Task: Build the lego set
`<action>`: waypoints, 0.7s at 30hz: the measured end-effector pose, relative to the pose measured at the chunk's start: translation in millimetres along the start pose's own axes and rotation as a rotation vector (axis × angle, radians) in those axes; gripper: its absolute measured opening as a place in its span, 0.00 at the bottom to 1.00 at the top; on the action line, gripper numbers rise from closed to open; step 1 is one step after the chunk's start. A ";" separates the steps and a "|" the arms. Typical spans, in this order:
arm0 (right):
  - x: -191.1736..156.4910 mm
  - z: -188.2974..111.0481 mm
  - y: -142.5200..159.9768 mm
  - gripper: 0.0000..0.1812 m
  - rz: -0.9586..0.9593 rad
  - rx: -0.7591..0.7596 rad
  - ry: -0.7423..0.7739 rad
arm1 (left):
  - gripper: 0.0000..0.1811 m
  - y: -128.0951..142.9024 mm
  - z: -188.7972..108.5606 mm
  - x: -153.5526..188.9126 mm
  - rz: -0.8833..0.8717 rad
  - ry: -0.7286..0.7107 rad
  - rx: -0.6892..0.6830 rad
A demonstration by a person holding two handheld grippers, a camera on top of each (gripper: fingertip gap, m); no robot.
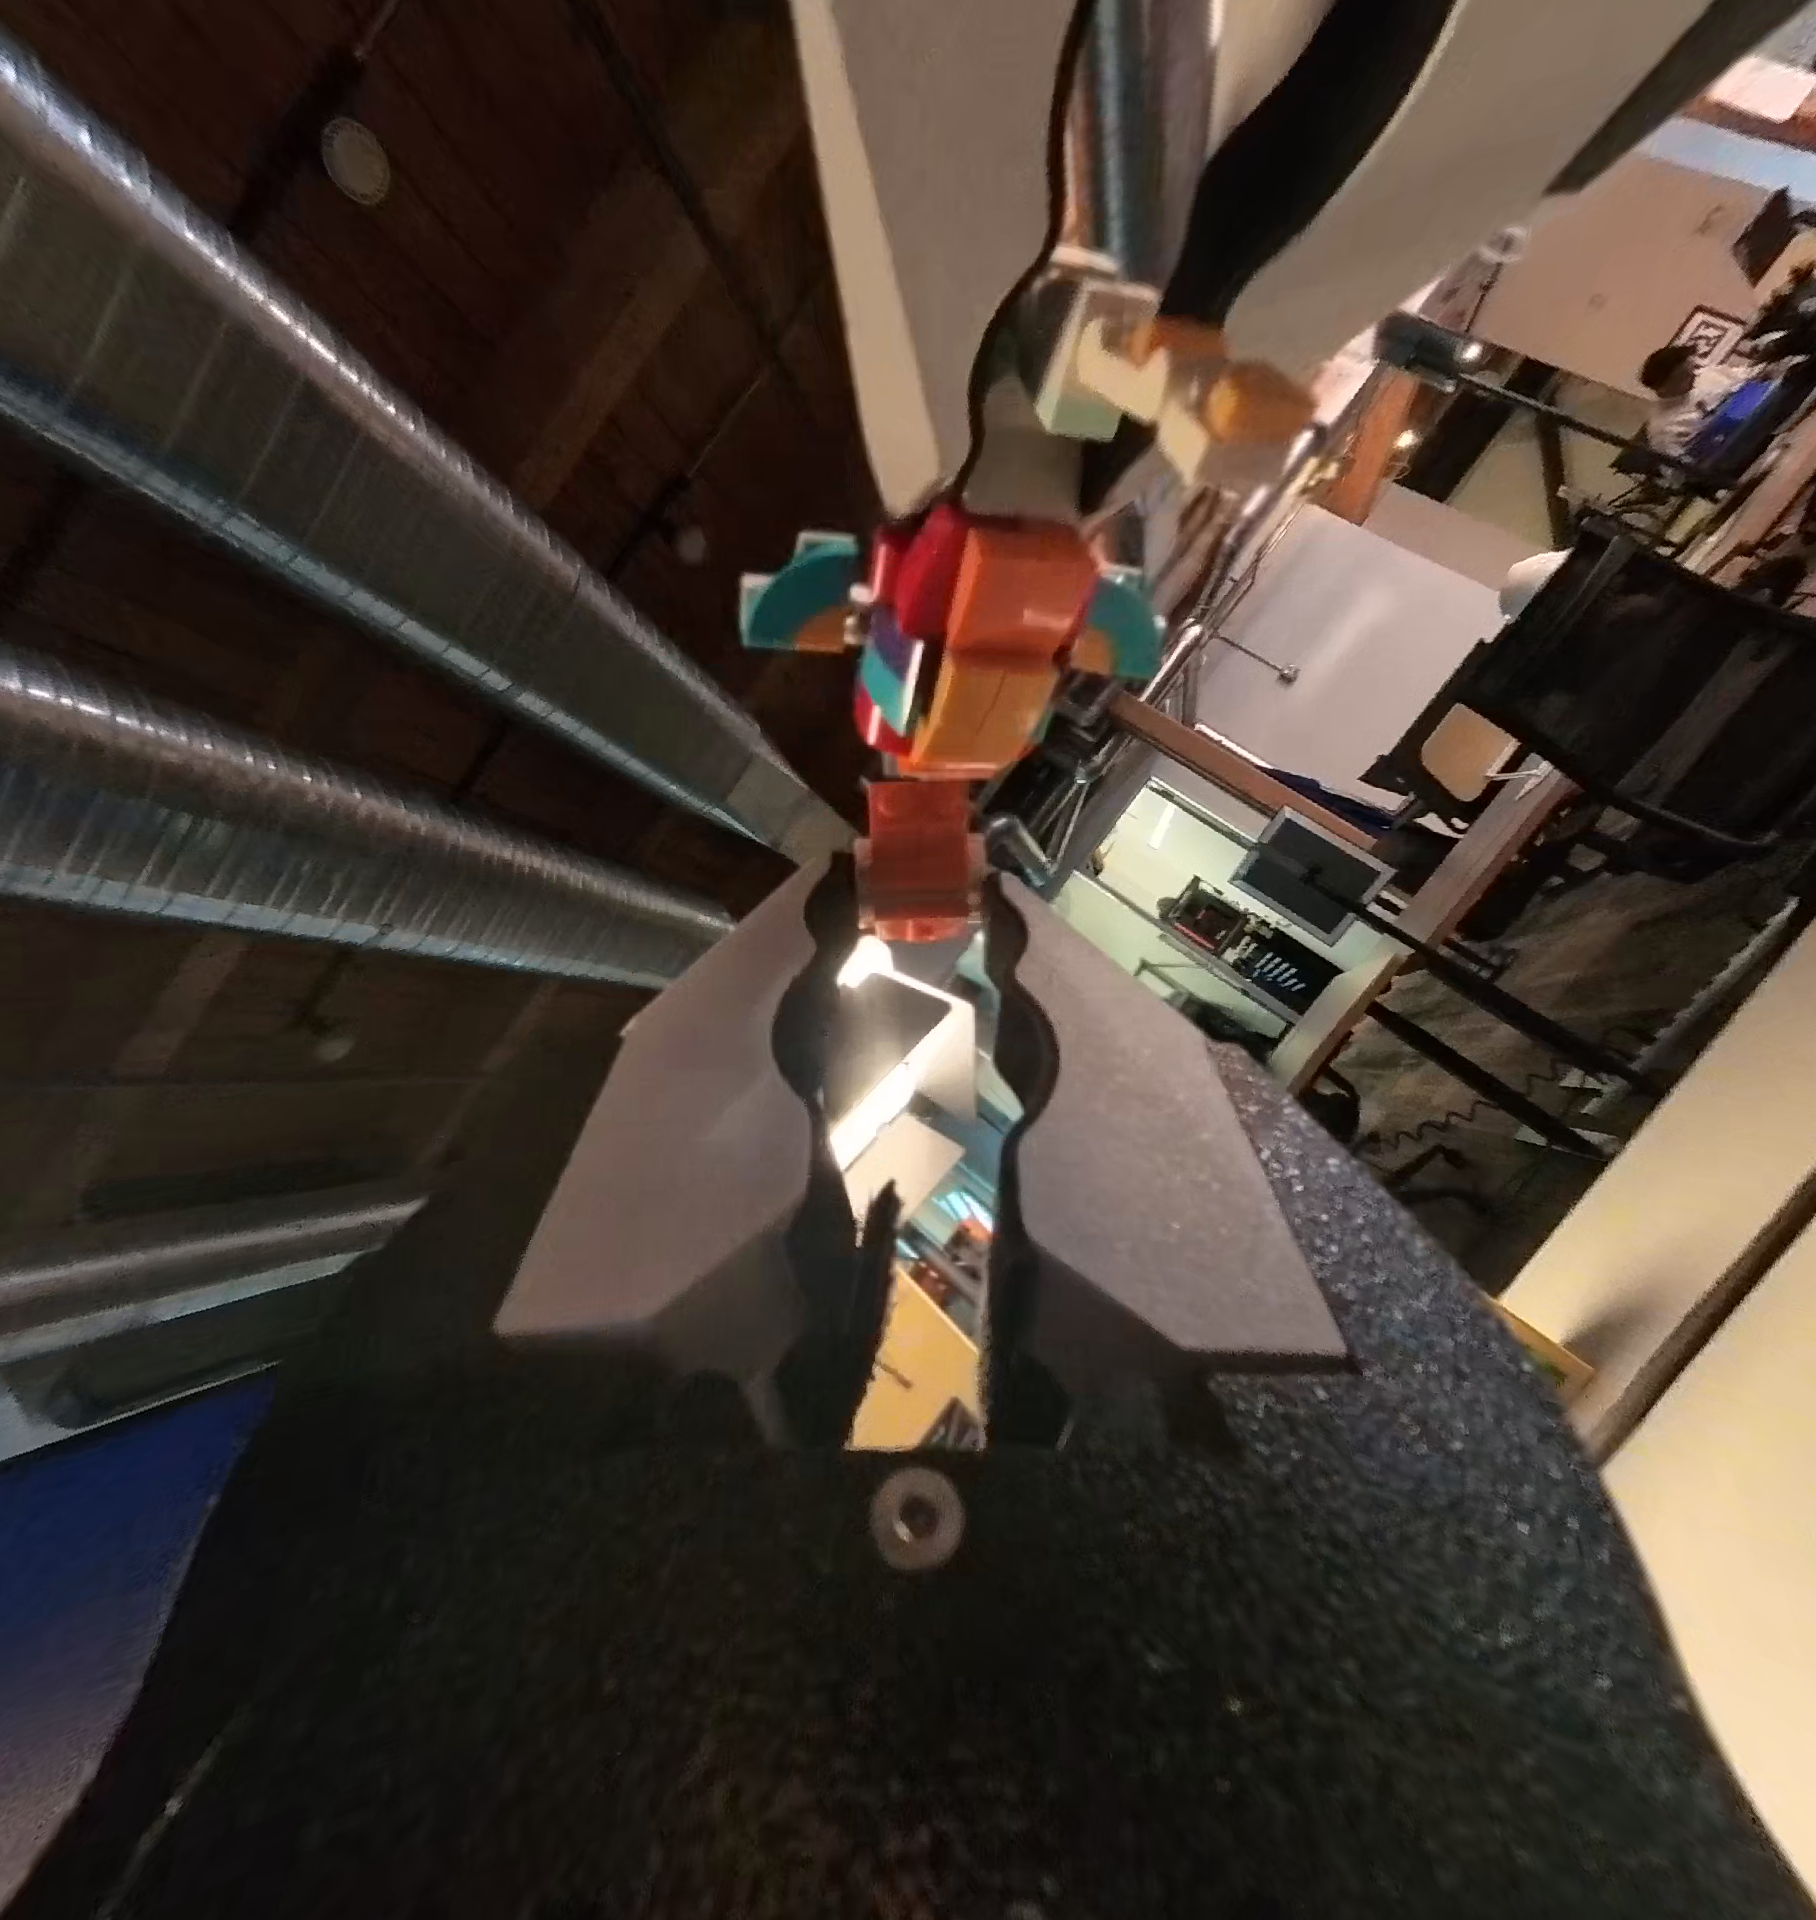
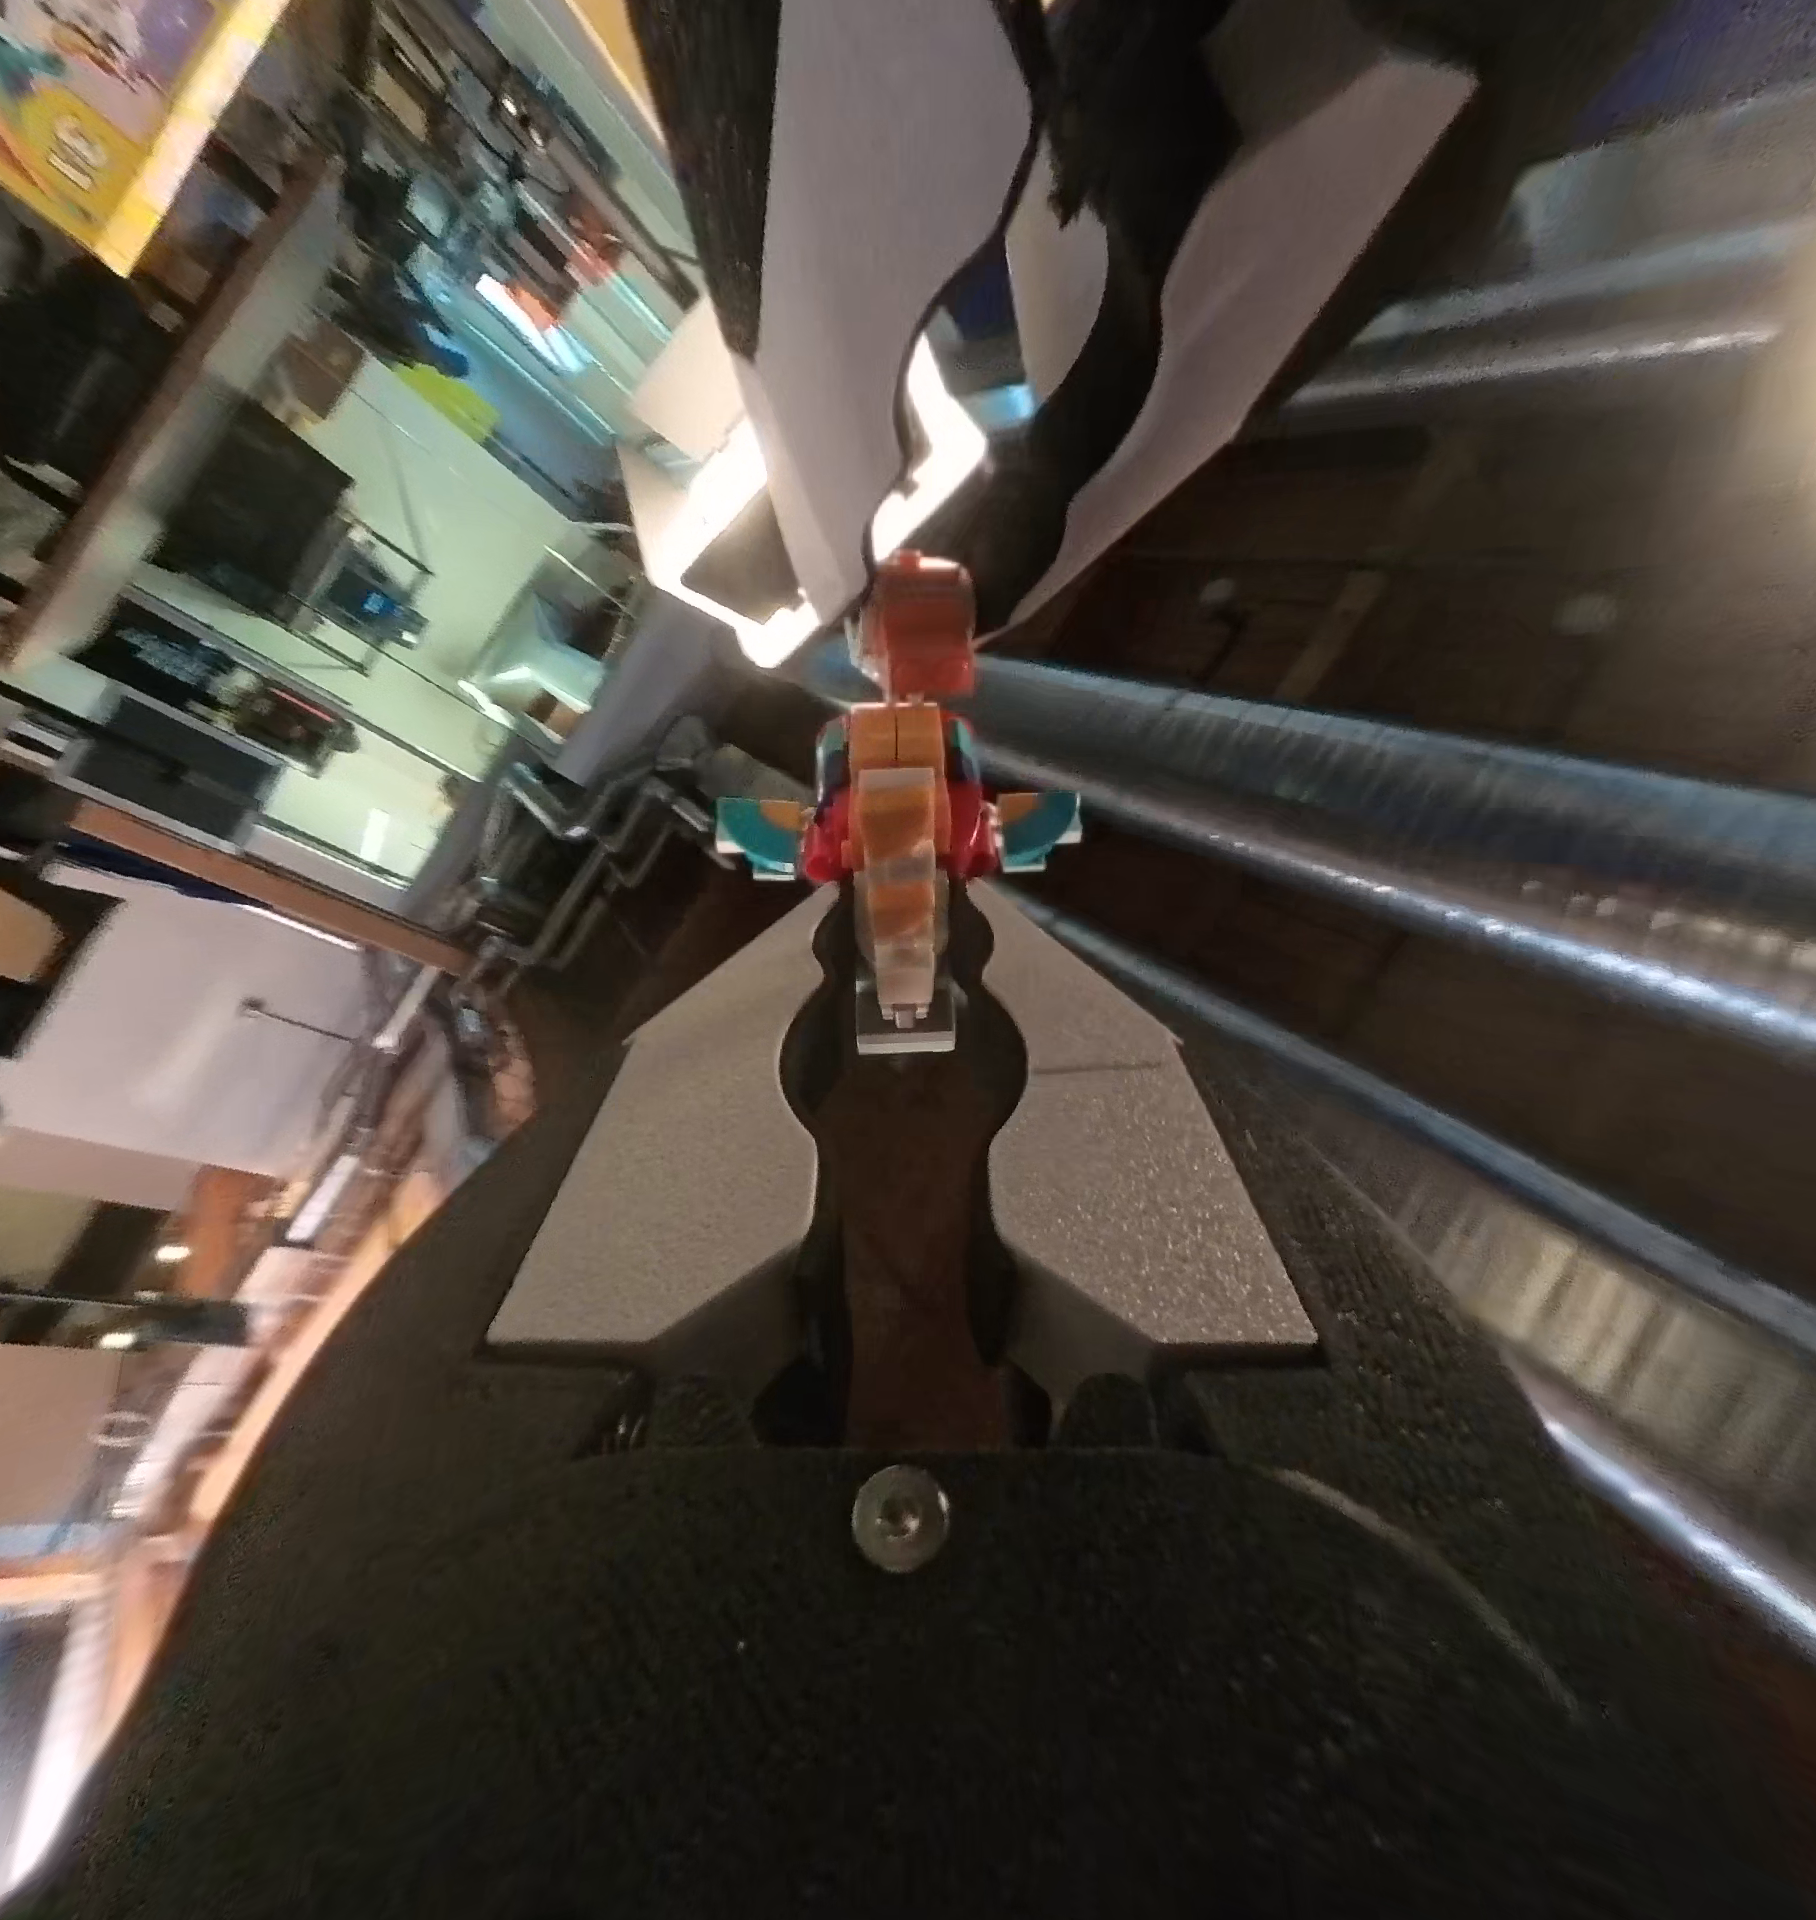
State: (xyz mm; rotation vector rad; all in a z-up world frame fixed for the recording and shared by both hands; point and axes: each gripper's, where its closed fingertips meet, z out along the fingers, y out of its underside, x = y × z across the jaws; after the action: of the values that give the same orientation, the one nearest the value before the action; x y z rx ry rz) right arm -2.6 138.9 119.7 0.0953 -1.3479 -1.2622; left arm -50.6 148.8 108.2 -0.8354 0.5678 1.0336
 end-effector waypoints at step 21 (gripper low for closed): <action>-265.2 -141.4 -146.6 0.08 1.704 0.442 -1.412 | 0.12 26.4 -18.1 112.8 -0.722 0.938 -0.160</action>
State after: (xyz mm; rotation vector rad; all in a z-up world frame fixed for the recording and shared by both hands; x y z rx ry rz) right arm 85.7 184.0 -199.6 -1.5470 -1.9021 0.6857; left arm -28.0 198.5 4.4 -1.5293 0.8690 -0.0297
